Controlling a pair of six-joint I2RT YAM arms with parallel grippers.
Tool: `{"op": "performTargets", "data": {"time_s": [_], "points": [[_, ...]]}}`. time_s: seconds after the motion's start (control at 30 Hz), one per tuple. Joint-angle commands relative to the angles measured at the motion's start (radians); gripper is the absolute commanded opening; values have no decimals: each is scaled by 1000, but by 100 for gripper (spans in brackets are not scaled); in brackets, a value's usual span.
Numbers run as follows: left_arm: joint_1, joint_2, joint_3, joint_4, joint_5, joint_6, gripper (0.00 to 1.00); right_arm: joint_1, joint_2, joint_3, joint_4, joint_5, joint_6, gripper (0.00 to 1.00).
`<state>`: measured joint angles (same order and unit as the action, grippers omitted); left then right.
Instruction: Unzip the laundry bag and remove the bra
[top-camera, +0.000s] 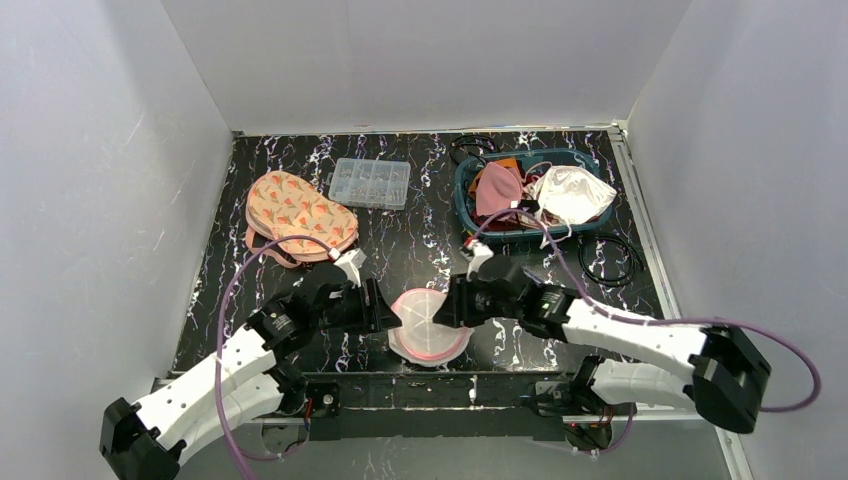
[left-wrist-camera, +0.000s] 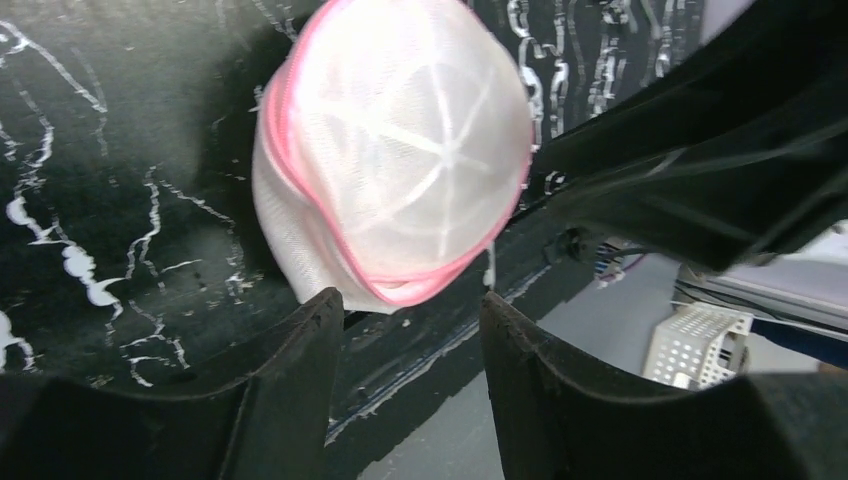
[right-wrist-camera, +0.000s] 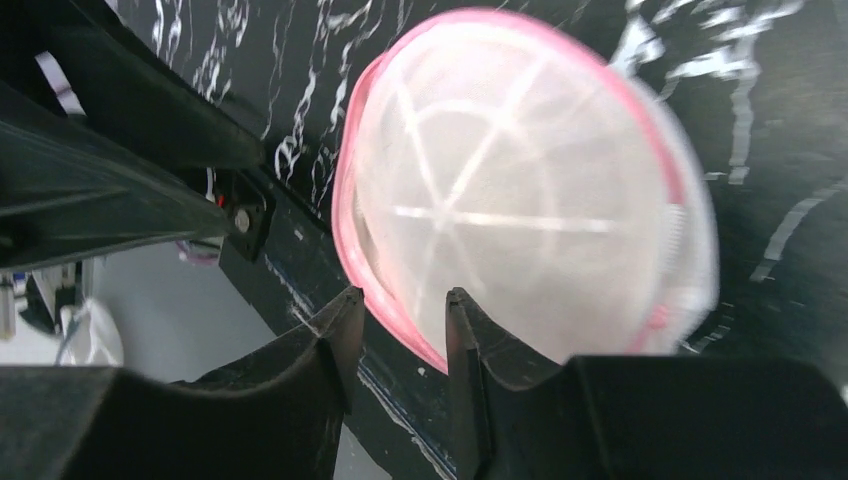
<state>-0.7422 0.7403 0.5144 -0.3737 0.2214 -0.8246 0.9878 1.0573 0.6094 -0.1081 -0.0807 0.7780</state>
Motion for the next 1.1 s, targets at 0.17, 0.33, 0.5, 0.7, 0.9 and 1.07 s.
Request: {"op": "performTargets", "data": {"time_s": [0.17, 0.33, 0.5, 0.7, 0.9, 1.07], "points": [[-21, 50, -83, 316, 148, -93, 20, 200, 125, -123, 291, 143, -8, 35], [-53, 141, -174, 431, 132, -98, 9, 245, 132, -221, 374, 220, 12, 33], [-65, 189, -217, 441, 92, -72, 2, 255, 156, -262, 420, 248, 13, 33], [-65, 185, -238, 428, 62, -50, 1, 263, 154, -242, 388, 251, -1, 34], [-66, 62, -183, 264, 36, -1, 10, 267, 21, -147, 238, 191, -69, 59], [-66, -41, -83, 143, 25, 22, 35, 266, -69, -69, 186, 266, -70, 66]]}}
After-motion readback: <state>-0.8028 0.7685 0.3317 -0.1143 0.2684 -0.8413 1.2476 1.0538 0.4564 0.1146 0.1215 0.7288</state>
